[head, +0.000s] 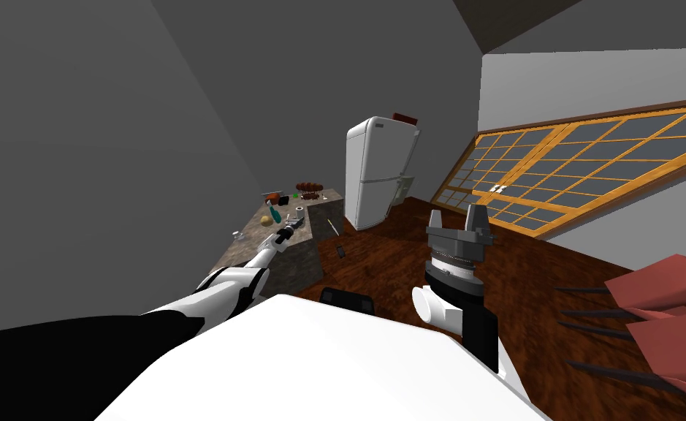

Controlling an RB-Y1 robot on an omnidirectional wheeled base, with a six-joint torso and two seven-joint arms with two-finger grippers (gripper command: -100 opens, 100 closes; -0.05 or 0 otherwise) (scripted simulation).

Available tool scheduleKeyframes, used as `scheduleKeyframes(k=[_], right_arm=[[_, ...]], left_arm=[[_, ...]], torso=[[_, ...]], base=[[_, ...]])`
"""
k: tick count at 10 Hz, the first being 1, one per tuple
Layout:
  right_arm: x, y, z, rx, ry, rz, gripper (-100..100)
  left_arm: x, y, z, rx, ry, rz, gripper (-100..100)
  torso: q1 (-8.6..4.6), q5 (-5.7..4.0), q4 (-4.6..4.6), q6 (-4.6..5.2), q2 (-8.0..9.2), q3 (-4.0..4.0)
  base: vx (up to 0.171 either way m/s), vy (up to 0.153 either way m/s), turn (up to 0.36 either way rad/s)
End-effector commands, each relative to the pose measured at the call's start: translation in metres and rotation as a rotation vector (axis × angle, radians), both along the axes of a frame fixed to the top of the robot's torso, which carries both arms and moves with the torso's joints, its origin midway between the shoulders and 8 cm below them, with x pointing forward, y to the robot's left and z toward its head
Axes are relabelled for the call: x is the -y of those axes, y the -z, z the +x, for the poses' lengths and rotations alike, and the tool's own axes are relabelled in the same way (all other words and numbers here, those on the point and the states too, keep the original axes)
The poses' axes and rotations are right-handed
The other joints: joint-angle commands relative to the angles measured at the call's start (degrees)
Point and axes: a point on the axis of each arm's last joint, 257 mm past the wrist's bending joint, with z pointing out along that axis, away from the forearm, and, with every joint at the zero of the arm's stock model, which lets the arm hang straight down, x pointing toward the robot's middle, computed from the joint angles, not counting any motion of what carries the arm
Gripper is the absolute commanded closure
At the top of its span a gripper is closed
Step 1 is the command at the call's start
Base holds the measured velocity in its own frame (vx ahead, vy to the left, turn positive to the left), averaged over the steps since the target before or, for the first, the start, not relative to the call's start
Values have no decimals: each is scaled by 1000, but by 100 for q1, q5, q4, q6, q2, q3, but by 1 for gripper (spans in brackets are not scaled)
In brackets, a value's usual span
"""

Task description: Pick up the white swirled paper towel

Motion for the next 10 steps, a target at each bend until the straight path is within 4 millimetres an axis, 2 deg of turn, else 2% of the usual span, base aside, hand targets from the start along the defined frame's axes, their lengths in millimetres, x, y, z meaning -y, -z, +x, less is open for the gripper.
scheduleKeyframes(k=[1,2,3,4,6,8,9,10], right_arm=[[0,0,0,0,0,0,0],[0,0,0,0,0,0,0],[0,0,0,0,0,0,0],[0,0,0,0,0,0,0],[0,0,0,0,0,0,0],[0,0,0,0,0,0,0],[0,0,0,0,0,0,0],[0,0,0,0,0,0,0]], left_arm=[[0,0,0,0,0,0,100],[0,0,0,0,0,0,100],[0,0,0,0,0,-1,0],[1,14,-12,-21,-6,-5,100],[4,23,-24,-33,-8,-5,100],[7,15,-25,-16,3,4,100],[7,29,-38,-41,-8,-4,100],[12,19,-39,-18,7,7,100]], torso=[[0,0,0,0,0,0],[-1,-1,0,0,0,0],[-1,-1,0,0,0,0],[-2,-1,0,0,0,0],[19,16,-24,-5,-39,-30],[34,28,-40,-9,-46,-43],[34,28,-38,-9,-37,-38],[37,34,-46,-14,-42,-43]], base=[[0,0,0],[0,0,0],[0,0,0],[53,21,7],[105,32,10],[18,5,-2],[39,10,3],[51,19,14]])
